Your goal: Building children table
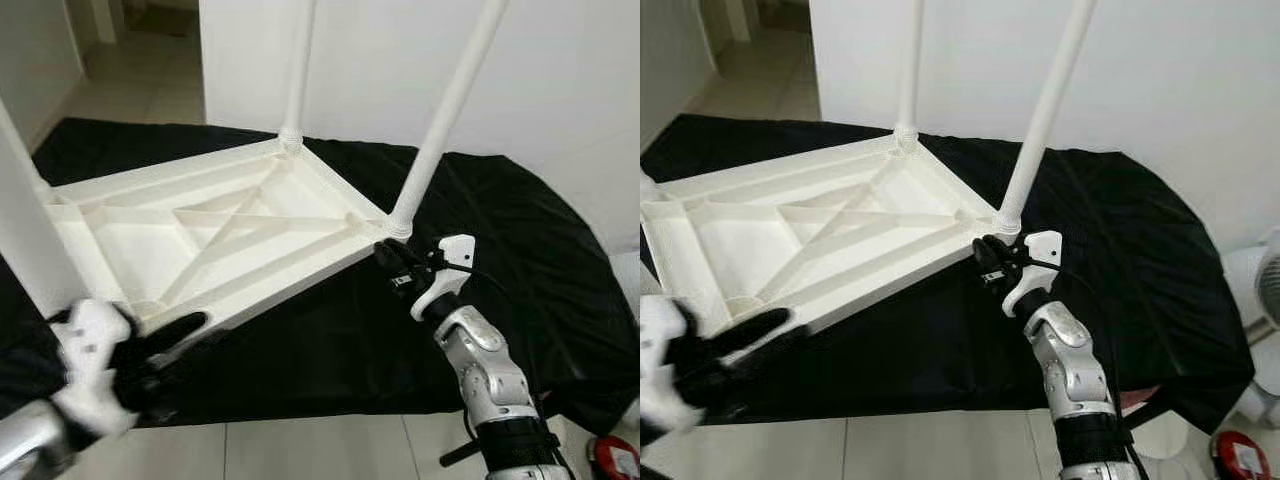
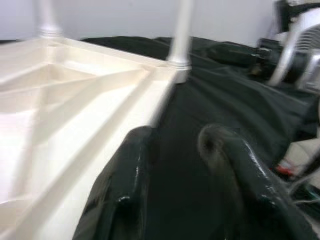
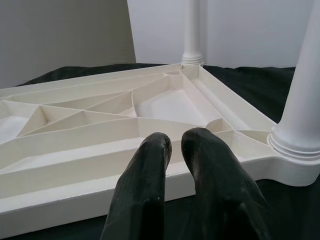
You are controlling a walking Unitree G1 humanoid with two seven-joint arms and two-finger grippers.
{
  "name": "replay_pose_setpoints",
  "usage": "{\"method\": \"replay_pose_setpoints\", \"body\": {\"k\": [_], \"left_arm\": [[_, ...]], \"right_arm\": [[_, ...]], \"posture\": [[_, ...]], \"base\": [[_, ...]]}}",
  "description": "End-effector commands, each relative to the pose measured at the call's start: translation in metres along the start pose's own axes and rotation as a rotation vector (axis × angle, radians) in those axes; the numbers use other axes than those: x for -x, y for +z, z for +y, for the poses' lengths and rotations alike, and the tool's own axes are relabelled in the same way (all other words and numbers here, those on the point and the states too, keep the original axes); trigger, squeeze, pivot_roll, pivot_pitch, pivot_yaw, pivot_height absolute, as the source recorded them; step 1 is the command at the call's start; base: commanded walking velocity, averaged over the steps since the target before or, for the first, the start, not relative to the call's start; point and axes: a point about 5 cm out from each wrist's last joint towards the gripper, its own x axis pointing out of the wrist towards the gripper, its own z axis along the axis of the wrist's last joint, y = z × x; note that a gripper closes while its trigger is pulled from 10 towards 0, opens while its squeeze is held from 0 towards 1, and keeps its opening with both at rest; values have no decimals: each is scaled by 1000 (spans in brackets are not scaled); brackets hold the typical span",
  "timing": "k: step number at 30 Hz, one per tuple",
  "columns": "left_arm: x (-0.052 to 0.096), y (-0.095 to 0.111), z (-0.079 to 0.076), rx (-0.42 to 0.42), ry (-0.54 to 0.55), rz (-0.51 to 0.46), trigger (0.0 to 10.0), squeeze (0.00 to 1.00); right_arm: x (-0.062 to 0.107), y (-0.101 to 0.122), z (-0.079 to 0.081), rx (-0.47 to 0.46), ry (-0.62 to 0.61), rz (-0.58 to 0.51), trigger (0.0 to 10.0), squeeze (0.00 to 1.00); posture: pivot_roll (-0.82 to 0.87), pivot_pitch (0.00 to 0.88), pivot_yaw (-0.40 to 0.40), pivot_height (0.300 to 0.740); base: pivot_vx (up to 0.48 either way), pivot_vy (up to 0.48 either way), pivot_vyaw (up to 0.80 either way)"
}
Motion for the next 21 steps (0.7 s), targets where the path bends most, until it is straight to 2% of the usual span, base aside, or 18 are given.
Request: {"method": "replay_pose_setpoints", "body": {"k": [1,4,6,8,12,14,16,21], "left_arm": [[3,8,-7,-48,-119,-23,10000,0],[8,11,-5,-87,-78,-31,10000,0],[20,16,-3,-138,11,-31,10000,0],[35,19,-1,-167,97,-13,10000,0],[41,20,0,-180,127,-7,10000,0],[49,22,2,-191,163,7,10000,0],[67,24,6,-197,211,37,10000,0],[78,22,9,-189,243,61,10000,0]], "right_arm": [[-3,1,0,6,9,-7,10000,0],[-5,0,1,3,17,-5,10000,0],[-10,-3,3,-3,42,6,10000,0],[-19,-4,6,-10,74,10,10000,0],[-22,-4,8,-14,84,11,10000,0],[-25,-5,10,-15,101,13,10000,0],[-28,-8,11,-16,113,16,10000,0],[-29,-10,11,-20,114,17,10000,0]], "posture": [[201,0,-152,740],[227,0,-171,740],[275,0,-219,740],[275,0,-219,740],[297,0,-240,740],[313,0,-249,740],[331,0,-256,740],[335,0,-254,740]], "base": [[0,0,0],[0,0,0],[0,0,0],[0,0,0],[0,0,0],[0,0,0],[0,0,0],[0,0,0]]}}
